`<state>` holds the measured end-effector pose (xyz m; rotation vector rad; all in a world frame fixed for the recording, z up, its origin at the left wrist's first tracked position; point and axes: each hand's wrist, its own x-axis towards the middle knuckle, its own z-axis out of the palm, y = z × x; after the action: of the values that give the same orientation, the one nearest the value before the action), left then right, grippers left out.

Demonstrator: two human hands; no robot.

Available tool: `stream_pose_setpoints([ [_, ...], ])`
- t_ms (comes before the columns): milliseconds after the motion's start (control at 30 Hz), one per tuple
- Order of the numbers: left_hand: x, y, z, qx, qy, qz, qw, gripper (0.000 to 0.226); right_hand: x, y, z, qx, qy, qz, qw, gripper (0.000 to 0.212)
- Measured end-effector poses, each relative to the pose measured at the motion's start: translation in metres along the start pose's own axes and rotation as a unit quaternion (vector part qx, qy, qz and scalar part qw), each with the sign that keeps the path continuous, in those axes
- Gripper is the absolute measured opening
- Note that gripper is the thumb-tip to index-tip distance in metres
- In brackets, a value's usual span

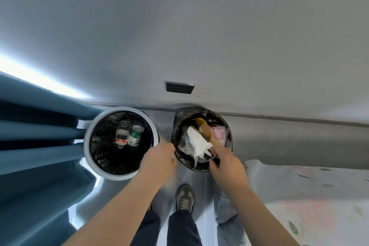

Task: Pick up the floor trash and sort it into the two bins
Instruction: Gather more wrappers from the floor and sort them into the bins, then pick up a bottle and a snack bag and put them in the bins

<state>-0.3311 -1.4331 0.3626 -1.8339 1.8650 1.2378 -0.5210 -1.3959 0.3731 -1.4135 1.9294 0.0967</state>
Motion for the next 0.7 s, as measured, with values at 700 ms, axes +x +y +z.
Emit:
stream_pose_setpoints([
  [700, -0.315, -0.018, -0.216, -0.066, 0.111, -0.021, 0.991, 0.03, -0.214, -0.234, -0.191, -0.124, -0.006, -0.231, 0.965, 0.04],
])
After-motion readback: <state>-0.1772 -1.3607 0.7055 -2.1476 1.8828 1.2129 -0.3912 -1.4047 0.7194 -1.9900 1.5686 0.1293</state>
